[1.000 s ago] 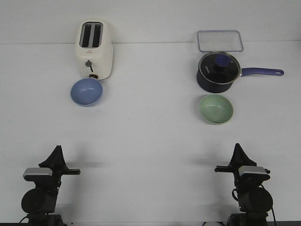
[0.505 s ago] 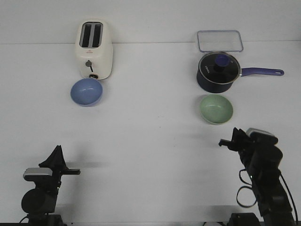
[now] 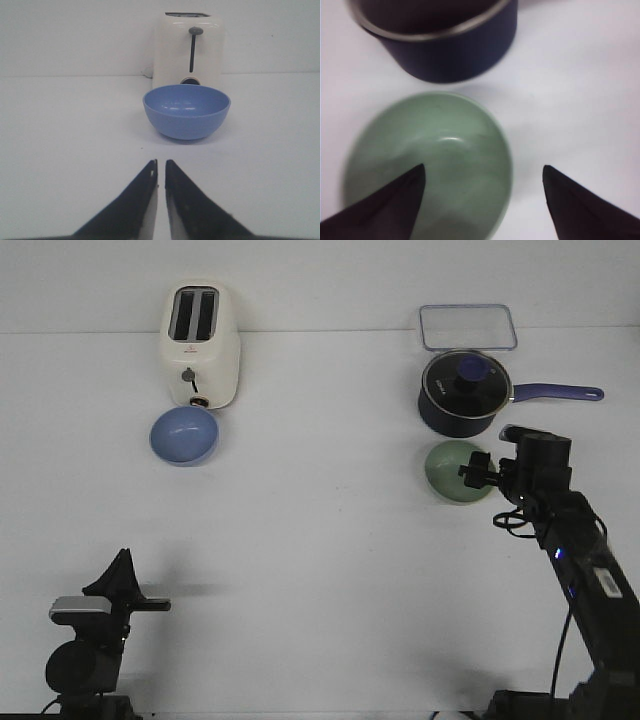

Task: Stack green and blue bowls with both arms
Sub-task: 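Move the right gripper down over the pale green bowl's rim, then grasp the green bowl rim with the right gripper and carry it toward the robot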

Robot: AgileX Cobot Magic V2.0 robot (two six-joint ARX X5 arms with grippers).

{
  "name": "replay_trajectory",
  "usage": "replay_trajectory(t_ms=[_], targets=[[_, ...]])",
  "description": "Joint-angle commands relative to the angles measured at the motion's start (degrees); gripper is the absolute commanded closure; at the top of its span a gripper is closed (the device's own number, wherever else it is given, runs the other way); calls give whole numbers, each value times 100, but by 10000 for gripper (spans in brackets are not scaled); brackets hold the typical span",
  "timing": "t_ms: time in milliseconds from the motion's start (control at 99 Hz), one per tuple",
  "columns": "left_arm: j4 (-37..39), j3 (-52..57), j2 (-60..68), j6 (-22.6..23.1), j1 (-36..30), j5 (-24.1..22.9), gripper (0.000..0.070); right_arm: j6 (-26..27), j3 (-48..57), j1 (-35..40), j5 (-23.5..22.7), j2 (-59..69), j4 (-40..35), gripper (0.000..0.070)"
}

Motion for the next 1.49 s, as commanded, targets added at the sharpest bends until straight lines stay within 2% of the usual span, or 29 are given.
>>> replay_trajectory(t_ms=[0, 121, 192, 232, 333, 394, 556, 838, 929, 1192, 1364, 1485], targets=[[66, -111, -7, 70, 11, 7, 685, -179, 240, -48, -2, 470, -22, 210], [68, -111, -7, 70, 11, 7, 685, -291, 428, -92, 11, 1043, 48, 212], [66, -111, -7, 70, 11, 7, 685, -293, 494, -105, 9, 1292, 44, 253], [66, -111, -7, 70, 11, 7, 685, -304, 514, -105, 7, 1399, 42, 329], [68, -111, -7, 70, 11, 7, 685, -304, 525, -107, 7, 1510, 39, 593], [66, -111, -7, 70, 11, 7, 685, -306, 533, -107, 2, 1506, 48, 699], [66, -111, -7, 70, 11, 7, 685, -328, 614, -109, -81, 1213, -33, 700], [66, -109, -7, 70, 11, 7, 685, -186, 610, -109, -1106, -422, -472, 700], [66, -109, -7, 70, 11, 7, 685, -173, 590, 48, -1248, -942, -817, 700], [68, -109, -7, 70, 11, 7, 685, -20, -90, 1276, -1331, -2133, -1102, 700], [68, -109, -7, 57, 11, 7, 685, 216, -627, 2321, -1294, -2247, -1067, 700], [66, -109, -7, -151, 11, 7, 685, 385, -1010, 2946, -1143, -2159, -863, 700]])
